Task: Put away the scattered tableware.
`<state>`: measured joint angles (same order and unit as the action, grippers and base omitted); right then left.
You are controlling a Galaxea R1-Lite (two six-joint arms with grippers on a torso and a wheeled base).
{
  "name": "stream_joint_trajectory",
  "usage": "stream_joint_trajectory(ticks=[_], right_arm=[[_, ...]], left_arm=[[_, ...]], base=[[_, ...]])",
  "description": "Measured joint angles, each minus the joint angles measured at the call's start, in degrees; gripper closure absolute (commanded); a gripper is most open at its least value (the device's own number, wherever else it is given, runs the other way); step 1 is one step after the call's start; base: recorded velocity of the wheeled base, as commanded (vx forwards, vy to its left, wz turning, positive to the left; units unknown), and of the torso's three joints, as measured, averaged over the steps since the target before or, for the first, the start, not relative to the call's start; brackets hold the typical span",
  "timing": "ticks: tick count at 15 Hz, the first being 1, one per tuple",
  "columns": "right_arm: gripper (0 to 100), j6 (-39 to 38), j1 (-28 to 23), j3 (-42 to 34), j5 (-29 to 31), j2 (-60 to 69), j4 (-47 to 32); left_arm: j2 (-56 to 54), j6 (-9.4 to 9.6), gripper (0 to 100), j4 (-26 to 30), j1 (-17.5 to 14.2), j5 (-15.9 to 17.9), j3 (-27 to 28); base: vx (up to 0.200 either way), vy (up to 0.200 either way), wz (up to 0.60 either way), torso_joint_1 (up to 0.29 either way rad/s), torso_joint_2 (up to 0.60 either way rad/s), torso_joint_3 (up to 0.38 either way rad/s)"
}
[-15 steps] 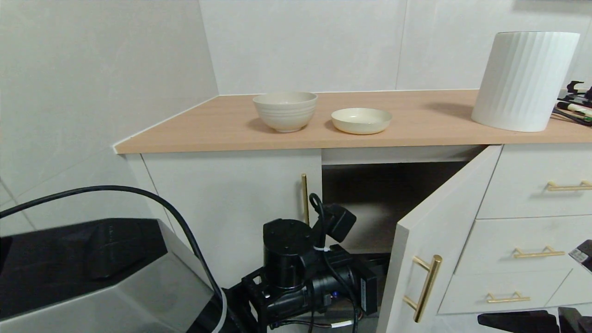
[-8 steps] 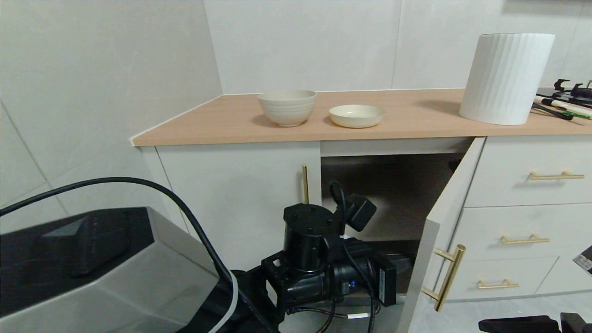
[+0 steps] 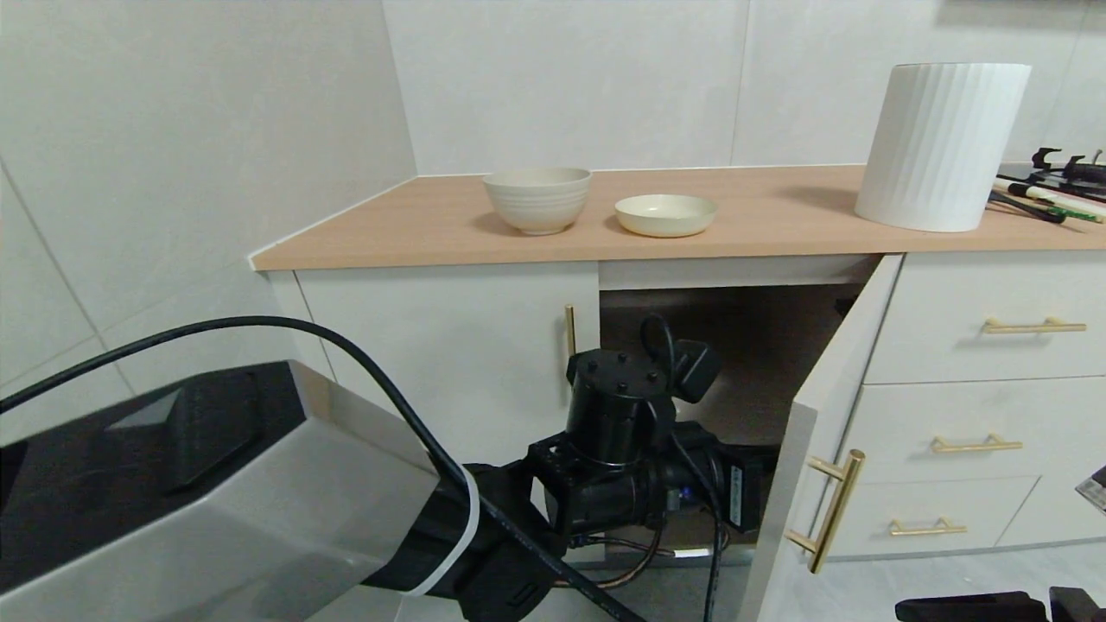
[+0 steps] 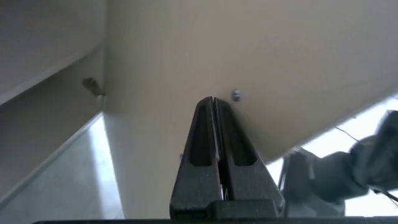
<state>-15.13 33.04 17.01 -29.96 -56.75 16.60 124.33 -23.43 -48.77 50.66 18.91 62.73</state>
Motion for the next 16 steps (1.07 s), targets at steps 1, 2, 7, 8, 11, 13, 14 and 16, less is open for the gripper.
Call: stream_joint_trajectory(ticks=[1,2,7,8,11,13,14,16], right_arm=[[0,0.0,0.0,-0.1,0.0,0.0,0.0],[0,0.0,0.0,-0.2,0.0,0.0,0.0],[0,0.1,0.1,-0.3,0.0,0.0,0.0],[0,0.1,0.1,-0.3,0.0,0.1,0.0],[0,0.1,0.3,-0.3,0.0,0.2,0.0],[0,0.1,0.5,-0.3,0.0,0.5,0.0],[0,0.1,0.5,-0.3,0.0,0.6,0.0],[0,0.1,0.5,-0.3,0.0,0.8,0.0]], left_arm=[[0.3,-0.02,100,0.9,0.0,-0.6,0.9],[0.5,0.00,100,1.3,-0.1,-0.8,1.5],[1.1,0.00,100,1.2,0.2,-0.7,2.8],[1.3,-0.02,100,1.3,-0.1,-0.8,3.0],[2.1,-0.07,100,1.5,0.0,-1.7,4.2],[2.6,-0.10,100,1.6,0.1,-3.2,4.6],[2.7,-0.10,100,1.8,0.4,-3.3,4.9],[2.6,-0.10,100,2.5,1.4,-3.6,5.4]], base=[[-0.200,0.000,0.00,-0.002,0.00,0.002],[-0.200,0.000,0.00,0.007,0.01,0.002],[-0.040,0.000,0.00,0.003,0.00,0.001],[0.000,0.000,0.00,0.000,0.00,0.000],[0.000,0.000,0.00,0.000,0.00,0.000],[0.000,0.000,0.00,0.000,0.00,0.000],[0.000,0.000,0.00,0.000,0.00,0.000],[0.000,0.000,0.00,0.000,0.00,0.000]])
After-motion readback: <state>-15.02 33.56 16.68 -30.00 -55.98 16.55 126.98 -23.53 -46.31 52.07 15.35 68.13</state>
